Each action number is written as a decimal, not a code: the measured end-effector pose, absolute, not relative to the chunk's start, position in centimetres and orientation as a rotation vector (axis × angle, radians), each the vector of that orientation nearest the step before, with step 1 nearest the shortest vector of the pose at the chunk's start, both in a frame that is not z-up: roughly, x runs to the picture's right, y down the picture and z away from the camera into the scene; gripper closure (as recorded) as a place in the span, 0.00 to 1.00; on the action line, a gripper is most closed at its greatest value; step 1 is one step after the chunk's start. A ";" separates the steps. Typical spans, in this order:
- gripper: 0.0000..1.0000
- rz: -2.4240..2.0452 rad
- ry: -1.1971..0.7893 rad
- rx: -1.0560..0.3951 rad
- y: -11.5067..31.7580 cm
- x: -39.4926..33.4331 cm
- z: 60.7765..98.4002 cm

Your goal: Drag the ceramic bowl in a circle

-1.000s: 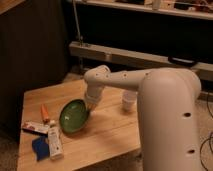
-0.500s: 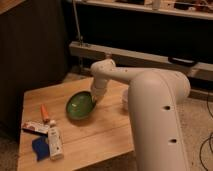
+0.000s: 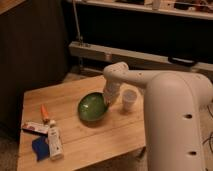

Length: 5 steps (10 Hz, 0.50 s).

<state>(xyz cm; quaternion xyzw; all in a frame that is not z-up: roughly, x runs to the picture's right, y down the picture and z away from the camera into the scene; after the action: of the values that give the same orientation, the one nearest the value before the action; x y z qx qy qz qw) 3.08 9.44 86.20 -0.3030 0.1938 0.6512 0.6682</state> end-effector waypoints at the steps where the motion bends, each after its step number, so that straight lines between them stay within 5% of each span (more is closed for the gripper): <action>1: 1.00 1.467 0.443 -0.677 10.1 3.6 85.1; 5: 1.00 1.411 0.456 -0.676 13.6 3.6 80.1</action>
<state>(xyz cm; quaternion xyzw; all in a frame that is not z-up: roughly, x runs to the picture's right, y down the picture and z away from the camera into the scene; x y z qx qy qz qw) 3.62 13.60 80.11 -0.3018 0.2036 0.6299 0.6861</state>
